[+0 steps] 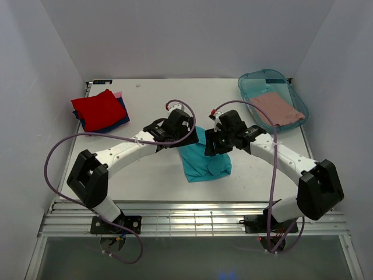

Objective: Fold and stack the t-shirts
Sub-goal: Flatten out the tshirt

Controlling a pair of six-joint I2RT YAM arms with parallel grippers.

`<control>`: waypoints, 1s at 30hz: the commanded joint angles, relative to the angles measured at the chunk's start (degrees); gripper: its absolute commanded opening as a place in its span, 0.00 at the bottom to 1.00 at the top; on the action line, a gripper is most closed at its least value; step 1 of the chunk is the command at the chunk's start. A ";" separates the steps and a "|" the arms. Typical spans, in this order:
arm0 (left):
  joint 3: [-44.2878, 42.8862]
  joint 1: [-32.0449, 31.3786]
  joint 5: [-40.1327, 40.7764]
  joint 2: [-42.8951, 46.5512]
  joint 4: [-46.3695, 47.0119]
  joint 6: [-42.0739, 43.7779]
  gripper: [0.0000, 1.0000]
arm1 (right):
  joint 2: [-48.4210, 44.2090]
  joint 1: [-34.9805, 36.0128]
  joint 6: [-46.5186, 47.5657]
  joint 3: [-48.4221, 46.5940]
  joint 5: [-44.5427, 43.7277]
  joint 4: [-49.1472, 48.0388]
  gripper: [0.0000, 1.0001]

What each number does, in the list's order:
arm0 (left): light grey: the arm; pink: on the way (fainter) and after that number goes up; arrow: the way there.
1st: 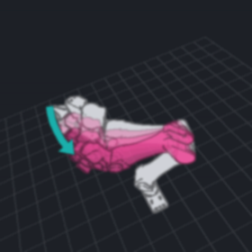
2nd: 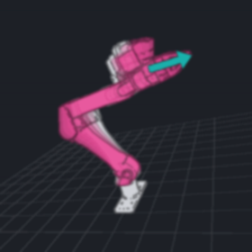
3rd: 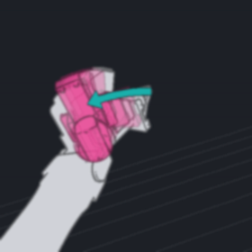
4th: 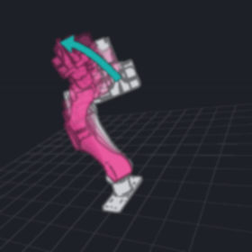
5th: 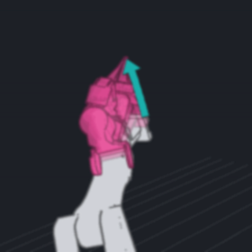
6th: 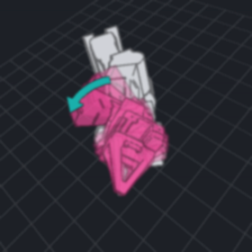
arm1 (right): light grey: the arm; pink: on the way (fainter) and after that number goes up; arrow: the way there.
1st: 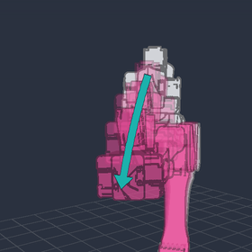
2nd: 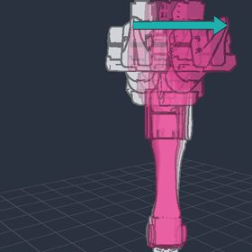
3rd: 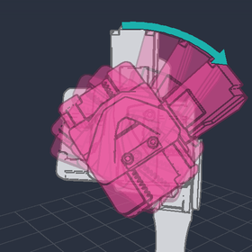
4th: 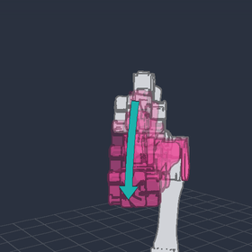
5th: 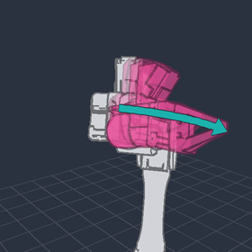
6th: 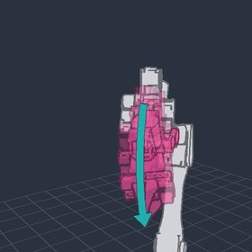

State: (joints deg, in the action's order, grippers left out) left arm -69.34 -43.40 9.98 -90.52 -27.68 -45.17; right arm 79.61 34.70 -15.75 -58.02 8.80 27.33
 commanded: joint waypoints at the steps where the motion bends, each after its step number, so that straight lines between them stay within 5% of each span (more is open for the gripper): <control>1: -3.34 -0.11 4.25 -1.23 3.07 -1.06 0.83 | 3.08 1.33 1.77 -6.75 -2.46 -4.30 0.59; 9: -3.43 -0.20 6.19 -8.17 6.93 -1.24 0.77 | 13.45 1.69 4.67 -16.32 -2.91 -5.18 0.57; 21: -1.58 -0.20 8.83 -13.63 7.03 -5.90 0.56 | 23.48 3.01 5.29 -18.71 -2.91 -5.71 0.50; 30: -1.59 -0.28 6.46 -17.49 7.29 -4.84 0.43 | 25.50 3.10 5.99 -15.20 -3.70 -6.68 0.33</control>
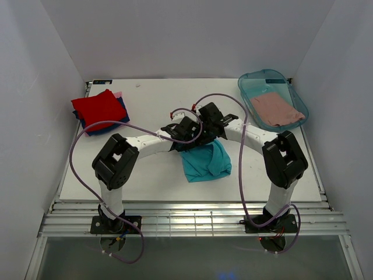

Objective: Fold and stack the t-shirts
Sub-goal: Flatten out the tshirt

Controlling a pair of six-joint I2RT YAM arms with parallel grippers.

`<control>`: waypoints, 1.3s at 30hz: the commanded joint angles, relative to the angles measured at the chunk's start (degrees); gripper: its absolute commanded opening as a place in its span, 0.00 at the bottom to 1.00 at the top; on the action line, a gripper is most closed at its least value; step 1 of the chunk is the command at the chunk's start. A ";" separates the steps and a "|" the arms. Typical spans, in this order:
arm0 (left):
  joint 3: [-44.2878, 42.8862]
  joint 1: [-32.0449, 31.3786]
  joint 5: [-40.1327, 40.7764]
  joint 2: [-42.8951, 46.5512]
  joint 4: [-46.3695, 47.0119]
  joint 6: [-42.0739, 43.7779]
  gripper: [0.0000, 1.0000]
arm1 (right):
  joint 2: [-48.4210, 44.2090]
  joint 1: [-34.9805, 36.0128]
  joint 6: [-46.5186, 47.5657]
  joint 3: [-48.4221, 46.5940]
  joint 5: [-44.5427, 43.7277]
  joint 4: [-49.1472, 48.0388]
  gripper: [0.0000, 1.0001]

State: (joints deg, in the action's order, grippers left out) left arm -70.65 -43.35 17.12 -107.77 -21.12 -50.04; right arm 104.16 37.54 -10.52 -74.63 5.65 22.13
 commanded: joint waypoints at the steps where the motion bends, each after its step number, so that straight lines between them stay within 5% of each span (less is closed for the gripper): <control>1: -0.10 -0.24 -0.78 -0.43 0.82 0.38 0.42 | 1.31 0.25 0.77 1.68 -0.73 -1.82 0.33; 7: 0.08 -0.24 -1.04 -0.17 1.26 1.09 0.42 | 2.10 0.69 0.59 0.28 -4.76 -1.13 0.39; 10: 0.08 -0.24 -1.30 0.97 1.70 2.40 0.27 | 1.57 0.69 1.20 -2.26 -7.74 0.37 0.43; 11: 0.16 -0.24 -1.30 1.24 1.61 2.75 0.13 | 1.49 0.69 1.64 -2.71 -8.28 0.46 0.44; 14: 0.86 -0.24 -0.95 3.70 1.61 2.93 0.00 | 2.54 0.69 2.70 -4.03 -9.95 0.37 0.45; 23: 5.43 -0.24 1.07 14.85 -0.41 4.07 0.00 | 8.42 0.69 2.35 -6.23 -11.71 -0.33 0.43; 25: 6.31 -0.33 1.77 18.02 -1.11 4.42 0.00 | 9.91 0.69 2.53 -7.28 -11.72 0.01 0.34; 27: 6.75 -0.33 2.56 20.47 -2.07 4.86 0.00 | 10.89 0.69 2.53 -9.20 -12.50 1.24 0.08; 39: 6.24 -0.06 10.37 34.98 -13.32 10.31 0.00 | -7.38 -2.73 5.51 -15.72 -27.44 16.52 0.08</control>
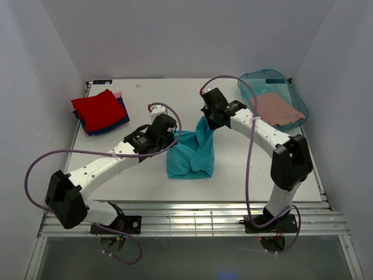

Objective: Fold and stack the t-shirts
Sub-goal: Flatten out the tshirt

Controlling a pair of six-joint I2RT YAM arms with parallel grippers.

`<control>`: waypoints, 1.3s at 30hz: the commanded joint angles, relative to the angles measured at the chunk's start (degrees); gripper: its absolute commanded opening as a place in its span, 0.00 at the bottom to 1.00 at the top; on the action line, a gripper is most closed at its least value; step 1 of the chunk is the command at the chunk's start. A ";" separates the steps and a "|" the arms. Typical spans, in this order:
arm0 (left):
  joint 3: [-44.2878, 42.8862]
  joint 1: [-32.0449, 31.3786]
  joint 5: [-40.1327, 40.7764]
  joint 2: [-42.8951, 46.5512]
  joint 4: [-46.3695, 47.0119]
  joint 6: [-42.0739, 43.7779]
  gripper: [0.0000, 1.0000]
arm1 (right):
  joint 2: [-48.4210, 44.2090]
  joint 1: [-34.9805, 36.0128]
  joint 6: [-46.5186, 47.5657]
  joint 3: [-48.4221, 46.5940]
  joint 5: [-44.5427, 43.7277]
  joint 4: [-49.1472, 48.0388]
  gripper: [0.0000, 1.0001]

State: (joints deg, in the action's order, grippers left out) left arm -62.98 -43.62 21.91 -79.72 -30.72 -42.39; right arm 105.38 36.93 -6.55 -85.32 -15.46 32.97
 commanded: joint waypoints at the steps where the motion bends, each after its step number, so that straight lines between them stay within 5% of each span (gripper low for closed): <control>1: -2.05 0.20 6.73 8.08 -4.95 3.80 0.00 | -11.57 -2.64 1.88 -5.56 -7.81 6.57 0.08; 7: -9.51 2.83 10.26 13.10 -8.38 7.58 0.00 | -16.26 -6.60 3.73 -15.39 -12.12 16.05 0.08; 12: -11.02 2.92 5.43 16.52 -7.86 6.80 0.00 | -18.54 -6.69 2.24 -16.73 -13.62 18.79 0.08; 24: 3.37 3.36 14.91 32.87 -17.09 -1.81 0.00 | -26.19 -10.91 -0.92 -11.45 -22.76 26.96 0.08; 26: 5.14 3.27 15.00 34.89 -17.79 -2.96 0.10 | -26.63 -11.70 -1.01 -10.93 -23.56 27.50 0.08; 27: 7.06 3.27 15.00 35.16 -17.80 -2.96 0.41 | -26.81 -12.14 -0.84 -10.49 -23.82 27.58 0.08; 31: 10.33 3.36 15.88 32.19 -20.77 -4.88 0.97 | -26.02 -12.93 -1.62 -6.63 -22.16 26.37 0.08; 32: 10.51 3.36 16.06 30.87 -21.57 -6.20 0.98 | -25.84 -12.85 -1.63 -5.14 -21.37 25.22 0.08; 36: 8.49 3.36 14.57 24.62 -23.51 -11.91 0.98 | -25.84 -12.93 -2.50 1.37 -19.61 20.82 0.40; 39: 7.17 2.66 9.31 22.42 -17.99 -9.48 0.87 | -29.42 -12.85 -3.39 1.91 -17.16 18.72 0.52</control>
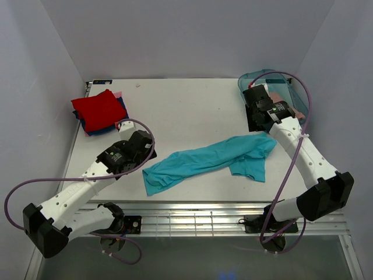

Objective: Fold and stack the t-shirts
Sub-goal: Flatten out the tshirt

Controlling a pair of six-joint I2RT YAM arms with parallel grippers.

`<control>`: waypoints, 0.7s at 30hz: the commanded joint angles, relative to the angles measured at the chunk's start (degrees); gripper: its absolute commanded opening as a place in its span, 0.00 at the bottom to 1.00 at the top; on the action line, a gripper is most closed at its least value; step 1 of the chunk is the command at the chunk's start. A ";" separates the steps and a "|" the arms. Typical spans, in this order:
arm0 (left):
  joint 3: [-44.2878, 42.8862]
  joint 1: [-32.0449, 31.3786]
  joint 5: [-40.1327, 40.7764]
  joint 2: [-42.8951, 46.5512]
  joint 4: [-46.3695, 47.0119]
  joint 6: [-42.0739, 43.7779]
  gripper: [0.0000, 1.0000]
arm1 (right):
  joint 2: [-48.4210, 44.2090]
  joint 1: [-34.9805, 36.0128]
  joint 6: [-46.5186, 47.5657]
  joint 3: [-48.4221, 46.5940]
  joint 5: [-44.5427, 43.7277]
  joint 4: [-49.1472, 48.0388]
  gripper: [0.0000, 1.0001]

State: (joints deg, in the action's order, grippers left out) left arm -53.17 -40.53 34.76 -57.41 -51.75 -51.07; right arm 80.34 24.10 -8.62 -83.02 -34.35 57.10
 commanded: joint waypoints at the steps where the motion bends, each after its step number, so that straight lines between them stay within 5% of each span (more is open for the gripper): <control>1: -2.73 -0.60 -6.61 -0.42 5.67 -0.09 0.81 | -5.62 0.07 -0.18 1.18 2.87 -6.90 0.55; 4: -2.82 -2.00 -9.97 -4.10 6.23 1.23 0.68 | -8.88 0.07 0.27 3.21 5.78 -7.01 0.60; 11: 0.60 -5.34 -14.63 -6.23 -0.90 -4.91 0.64 | -14.06 0.07 -1.48 9.01 8.59 -4.63 0.60; 21: 10.45 -10.62 -16.84 -9.47 1.56 -13.35 0.60 | -14.15 0.07 -3.68 9.63 12.72 -4.89 0.60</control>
State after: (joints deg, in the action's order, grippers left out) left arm -43.42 -49.80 18.13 -66.19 -51.42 -60.82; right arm 66.48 24.12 -10.83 -73.97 -23.31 53.63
